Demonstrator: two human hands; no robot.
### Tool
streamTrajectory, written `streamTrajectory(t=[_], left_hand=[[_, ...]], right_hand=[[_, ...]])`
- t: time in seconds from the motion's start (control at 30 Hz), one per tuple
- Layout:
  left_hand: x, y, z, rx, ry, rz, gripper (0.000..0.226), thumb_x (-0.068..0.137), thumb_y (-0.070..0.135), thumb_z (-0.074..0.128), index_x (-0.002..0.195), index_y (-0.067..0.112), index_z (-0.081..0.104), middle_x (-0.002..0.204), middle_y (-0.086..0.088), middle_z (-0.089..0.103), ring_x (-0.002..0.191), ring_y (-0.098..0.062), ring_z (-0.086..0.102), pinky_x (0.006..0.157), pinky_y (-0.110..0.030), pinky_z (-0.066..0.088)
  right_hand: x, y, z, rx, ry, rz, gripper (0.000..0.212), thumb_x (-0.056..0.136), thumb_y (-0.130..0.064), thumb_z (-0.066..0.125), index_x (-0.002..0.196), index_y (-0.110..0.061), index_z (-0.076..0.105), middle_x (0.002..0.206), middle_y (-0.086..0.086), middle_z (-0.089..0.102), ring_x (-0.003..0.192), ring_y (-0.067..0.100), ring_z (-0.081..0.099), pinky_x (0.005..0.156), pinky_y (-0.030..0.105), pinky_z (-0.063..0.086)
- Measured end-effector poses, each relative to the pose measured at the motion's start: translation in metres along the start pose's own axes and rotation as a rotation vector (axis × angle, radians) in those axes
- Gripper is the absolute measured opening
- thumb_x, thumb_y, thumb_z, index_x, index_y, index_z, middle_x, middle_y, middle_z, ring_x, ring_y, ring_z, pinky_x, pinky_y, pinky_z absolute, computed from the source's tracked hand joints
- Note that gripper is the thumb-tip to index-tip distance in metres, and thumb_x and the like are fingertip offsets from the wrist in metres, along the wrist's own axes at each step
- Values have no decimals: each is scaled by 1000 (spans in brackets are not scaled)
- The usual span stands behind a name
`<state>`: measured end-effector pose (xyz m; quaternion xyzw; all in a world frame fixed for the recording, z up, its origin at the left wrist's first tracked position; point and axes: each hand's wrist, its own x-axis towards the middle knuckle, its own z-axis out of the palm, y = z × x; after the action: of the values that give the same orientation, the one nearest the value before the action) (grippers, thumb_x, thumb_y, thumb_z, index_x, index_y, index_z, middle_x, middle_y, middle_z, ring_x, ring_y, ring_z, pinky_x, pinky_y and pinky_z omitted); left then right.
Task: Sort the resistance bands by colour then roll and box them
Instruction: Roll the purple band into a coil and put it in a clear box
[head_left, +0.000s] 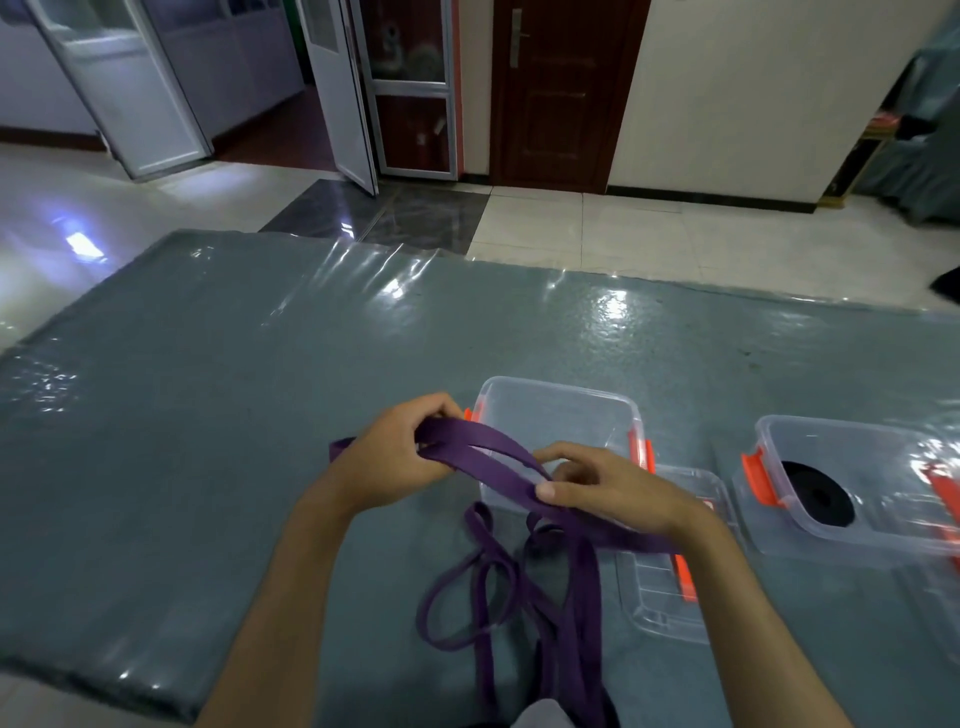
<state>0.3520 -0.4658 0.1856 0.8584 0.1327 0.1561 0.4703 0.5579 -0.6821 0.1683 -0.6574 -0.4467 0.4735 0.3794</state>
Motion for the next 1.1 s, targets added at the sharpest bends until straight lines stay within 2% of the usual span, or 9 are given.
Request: streamTrajectory(t=[0.1, 0.3, 0.47, 0.53, 0.7, 0.77, 0.87, 0.97, 1.1], left_hand=[[8, 15, 12, 203, -35, 71, 21, 78, 19, 76, 91, 26, 61, 84, 10, 65, 74, -12, 61, 68, -34, 51], [8, 8, 41, 195, -70, -4, 37, 79, 18, 78, 101, 33, 52, 90, 8, 68, 80, -17, 66, 73, -47, 56], [6, -18, 58, 90, -73, -64, 53, 79, 15, 78, 112, 36, 42, 95, 6, 68, 84, -21, 66, 78, -46, 56], [5, -31, 58, 48, -82, -98, 56, 80, 24, 80, 119, 43, 43, 102, 12, 70, 96, -15, 68, 86, -32, 55], [-1, -71, 50, 95, -185, -188, 21, 76, 28, 78, 92, 33, 66, 91, 20, 69, 86, -1, 64, 79, -26, 51], [-6, -82, 50, 14, -182, -249, 20, 74, 27, 74, 92, 29, 67, 90, 19, 71, 80, 1, 64, 75, -21, 52], [-11, -93, 50, -135, -153, -285, 29, 83, 14, 71, 107, 29, 64, 101, 2, 78, 94, -9, 72, 82, -21, 56], [-16, -102, 50, -337, -101, -333, 31, 90, 5, 74, 116, 16, 61, 98, -12, 77, 95, -20, 74, 87, -28, 59], [-26, -115, 53, -504, -122, -432, 25, 89, 6, 77, 111, 8, 66, 103, -8, 73, 101, -21, 72, 93, -45, 62]], right_hand=[[13, -16, 13, 80, 21, -92, 43, 88, -63, 73, 122, -36, 71, 108, 5, 78, 109, 17, 74, 107, 34, 51], [29, -22, 26, 78, 152, -120, 25, 87, -49, 81, 99, -27, 78, 84, -2, 78, 75, 10, 71, 71, 24, 54], [30, -17, 28, 92, 174, -83, 21, 92, -44, 78, 108, -31, 80, 93, 2, 81, 83, 18, 76, 79, 30, 60], [28, -15, 25, 157, 192, -86, 18, 94, -35, 78, 112, -30, 80, 99, 4, 82, 93, 26, 78, 88, 37, 61], [16, -14, 13, 258, 234, -107, 21, 96, -23, 76, 116, -29, 80, 104, 12, 81, 89, 19, 75, 81, 31, 62], [14, -13, 10, 247, 258, -108, 21, 97, -22, 75, 115, -30, 80, 102, 13, 80, 84, 15, 72, 75, 25, 60], [16, -9, 9, 329, 290, -121, 21, 97, -21, 74, 116, -27, 80, 85, 4, 74, 76, 10, 66, 72, 24, 59], [18, -6, 2, 478, 341, -152, 26, 92, -27, 77, 118, -21, 80, 84, 3, 70, 71, 8, 63, 70, 23, 59], [17, 1, -12, 548, 400, -165, 28, 95, -29, 74, 121, -21, 78, 84, -5, 74, 68, 2, 65, 72, 21, 59]])
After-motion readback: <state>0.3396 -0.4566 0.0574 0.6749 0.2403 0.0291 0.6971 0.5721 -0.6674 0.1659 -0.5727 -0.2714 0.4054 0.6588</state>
